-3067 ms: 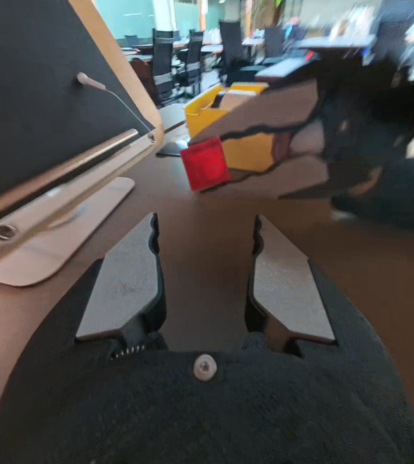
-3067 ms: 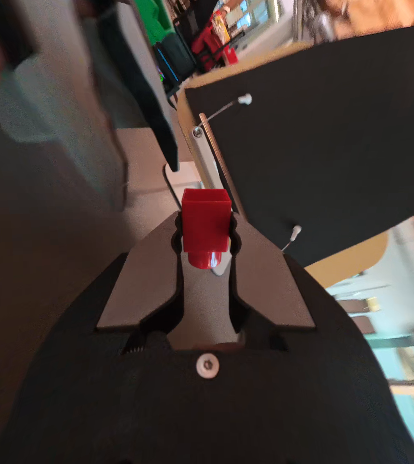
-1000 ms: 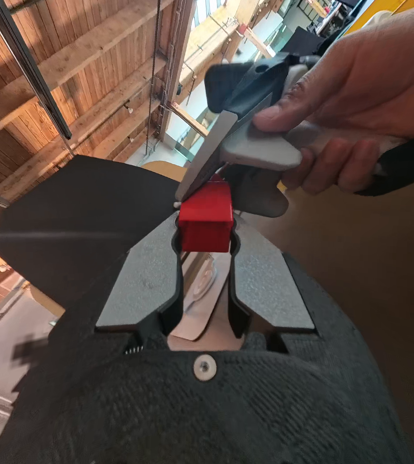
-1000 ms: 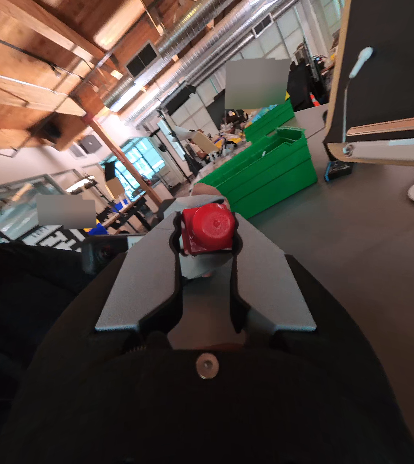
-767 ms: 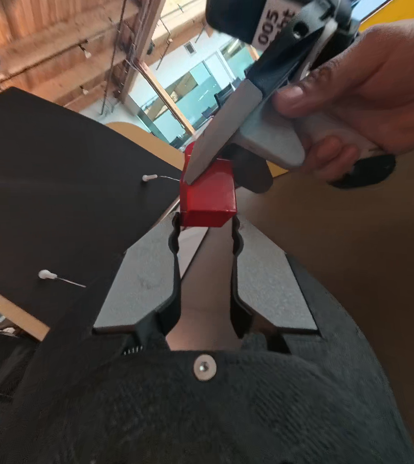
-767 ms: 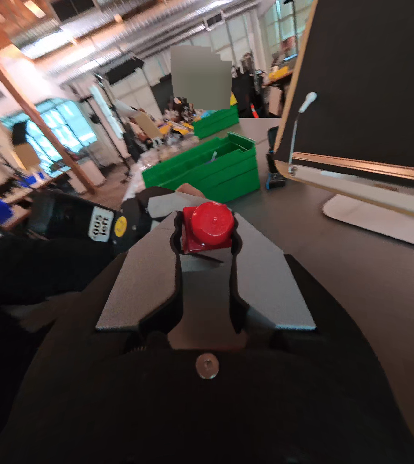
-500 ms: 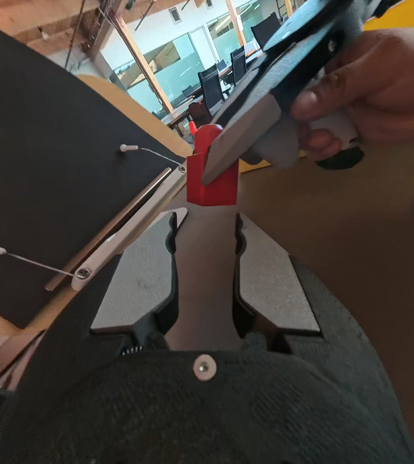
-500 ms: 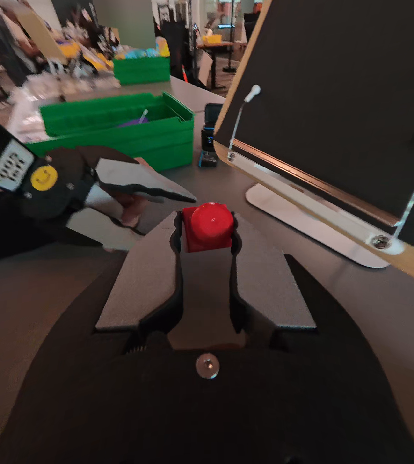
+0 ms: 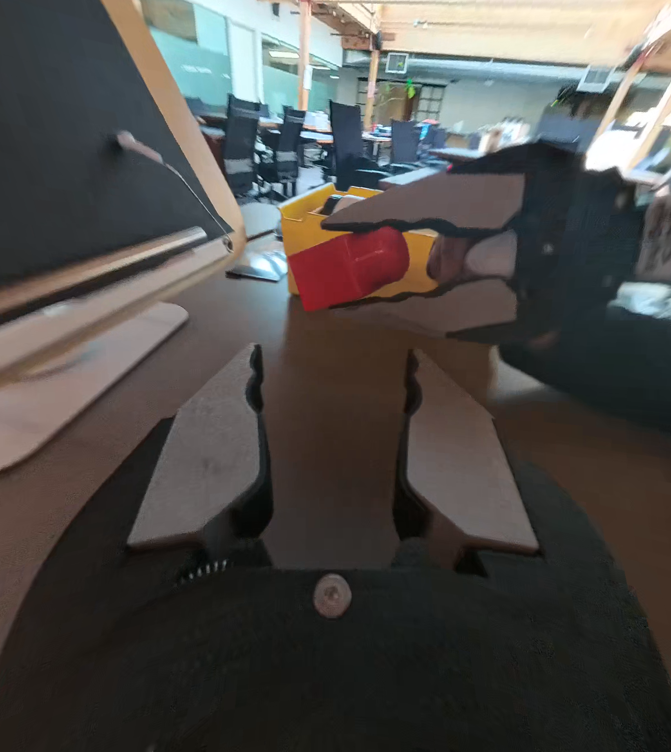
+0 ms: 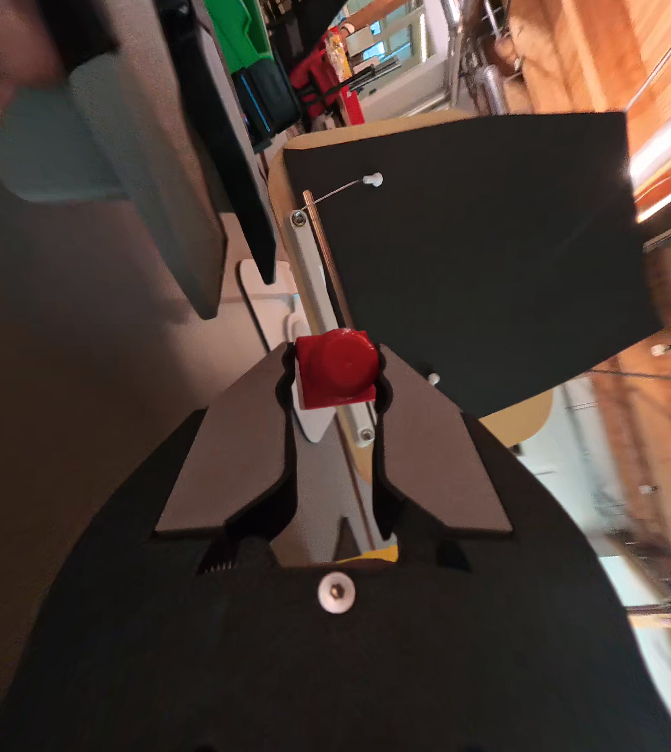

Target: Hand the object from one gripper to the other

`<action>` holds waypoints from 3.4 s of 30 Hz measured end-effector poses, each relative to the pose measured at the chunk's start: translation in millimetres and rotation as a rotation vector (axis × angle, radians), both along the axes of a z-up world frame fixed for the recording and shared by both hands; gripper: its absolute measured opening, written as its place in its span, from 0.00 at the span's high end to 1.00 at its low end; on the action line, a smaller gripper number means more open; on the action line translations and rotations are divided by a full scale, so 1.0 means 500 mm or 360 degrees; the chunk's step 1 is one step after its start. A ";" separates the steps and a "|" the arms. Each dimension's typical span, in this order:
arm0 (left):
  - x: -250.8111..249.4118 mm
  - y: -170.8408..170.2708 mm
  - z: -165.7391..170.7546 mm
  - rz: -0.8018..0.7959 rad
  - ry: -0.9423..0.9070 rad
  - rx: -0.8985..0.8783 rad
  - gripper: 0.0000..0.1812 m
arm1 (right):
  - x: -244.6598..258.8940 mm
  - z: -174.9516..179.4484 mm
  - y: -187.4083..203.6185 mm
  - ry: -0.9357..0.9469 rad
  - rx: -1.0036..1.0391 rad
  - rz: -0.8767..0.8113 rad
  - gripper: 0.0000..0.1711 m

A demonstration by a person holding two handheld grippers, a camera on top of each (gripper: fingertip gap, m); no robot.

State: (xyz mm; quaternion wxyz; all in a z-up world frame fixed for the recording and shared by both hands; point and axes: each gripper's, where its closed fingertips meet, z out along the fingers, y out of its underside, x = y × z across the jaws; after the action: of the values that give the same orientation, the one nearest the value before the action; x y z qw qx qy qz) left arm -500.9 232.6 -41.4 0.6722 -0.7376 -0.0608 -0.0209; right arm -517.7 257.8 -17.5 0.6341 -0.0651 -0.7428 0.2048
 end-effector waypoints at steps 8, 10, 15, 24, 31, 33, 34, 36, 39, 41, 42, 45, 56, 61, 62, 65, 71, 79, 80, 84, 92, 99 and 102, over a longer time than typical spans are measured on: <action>0.005 0.002 0.025 -0.0100 -0.0380 0.0138 0.52 | 0.016 -0.012 -0.067 0.0119 0.0206 0.0114 0.79; 0.014 0.007 0.017 -0.0118 -0.0352 0.0105 0.51 | 0.021 -0.020 -0.087 0.0113 0.0230 0.0157 0.79; 0.044 0.017 -0.002 -0.0224 -0.0253 0.0031 0.63 | 0.030 -0.034 -0.115 0.0071 0.0192 0.0234 0.80; -0.004 -0.001 0.025 0.0058 0.0188 0.0070 0.63 | 0.026 -0.047 -0.081 -0.0449 -0.0470 0.0311 0.83; -0.051 -0.028 0.050 0.0373 0.0558 0.0088 0.63 | 0.000 -0.043 -0.034 -0.0921 -0.1303 0.0303 0.66; -0.047 -0.023 0.046 0.0383 0.0610 0.0083 0.63 | -0.001 -0.044 -0.031 -0.1072 -0.1519 0.0322 0.58; -0.045 -0.022 0.049 0.0379 0.0612 0.0105 0.63 | 0.001 -0.048 -0.033 -0.1151 -0.1598 0.0344 0.57; -0.046 -0.024 0.050 0.0356 0.0545 0.0124 0.63 | 0.005 -0.052 -0.038 -0.1300 -0.1748 0.0385 0.53; -0.063 -0.031 0.047 0.0379 0.0437 0.0139 0.63 | 0.011 -0.039 -0.041 -0.1403 -0.1922 0.0488 0.52; -0.069 -0.032 0.040 0.0404 0.0469 0.0104 0.63 | 0.015 -0.028 -0.042 -0.1398 -0.1972 0.0548 0.54; -0.069 -0.030 0.035 0.0411 0.0521 0.0073 0.63 | 0.017 -0.027 -0.046 -0.1409 -0.1969 0.0562 0.55; -0.042 -0.014 0.018 0.0344 0.0755 -0.0031 0.63 | 0.030 -0.025 -0.068 -0.1483 -0.1981 0.0627 0.54; 0.042 0.024 -0.052 0.0060 0.1277 -0.0259 0.63 | 0.046 -0.091 -0.120 -0.1686 -0.1788 0.0538 0.69; 0.036 0.028 -0.062 0.0108 0.1348 -0.0307 0.63 | 0.043 -0.100 -0.114 -0.1601 -0.1607 0.0452 0.70; 0.035 0.028 -0.061 0.0123 0.1343 -0.0302 0.63 | 0.040 -0.100 -0.112 -0.1565 -0.1575 0.0439 0.70; 0.032 0.026 -0.058 0.0134 0.1224 -0.0304 0.65 | 0.027 -0.101 -0.094 -0.1400 -0.1422 0.0347 0.71; 0.015 0.011 -0.014 0.0152 0.0787 -0.0114 0.64 | -0.009 -0.068 -0.027 -0.0836 -0.1007 0.0112 0.71; 0.004 -0.001 0.020 -0.0027 0.0015 0.0141 0.52 | -0.003 -0.001 -0.021 0.0031 -0.0143 0.0075 0.72; 0.009 -0.001 0.023 -0.0071 -0.0078 0.0170 0.51 | 0.001 0.005 -0.027 0.0070 -0.0128 0.0092 0.72; 0.020 0.003 0.024 -0.0186 -0.0338 0.0213 0.46 | 0.015 0.008 -0.050 0.0135 -0.0014 0.0193 0.71; 0.039 0.007 0.024 -0.0241 -0.0277 0.0199 0.51 | 0.031 -0.017 -0.100 0.0147 0.0164 0.0311 0.71; 0.083 0.011 0.021 -0.0385 -0.0142 0.0157 0.70 | 0.044 -0.046 -0.135 0.0047 0.0172 0.0425 0.72; 0.069 0.011 0.019 -0.0276 0.0100 0.0132 0.80 | 0.039 -0.050 -0.129 0.0017 0.0159 0.0395 0.73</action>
State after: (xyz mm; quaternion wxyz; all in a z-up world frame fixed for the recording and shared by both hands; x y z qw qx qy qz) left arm -466.3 237.9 -32.1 0.6994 -0.7119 0.0252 -0.0583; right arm -498.0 193.2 -42.6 0.6104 0.0600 -0.7510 0.2448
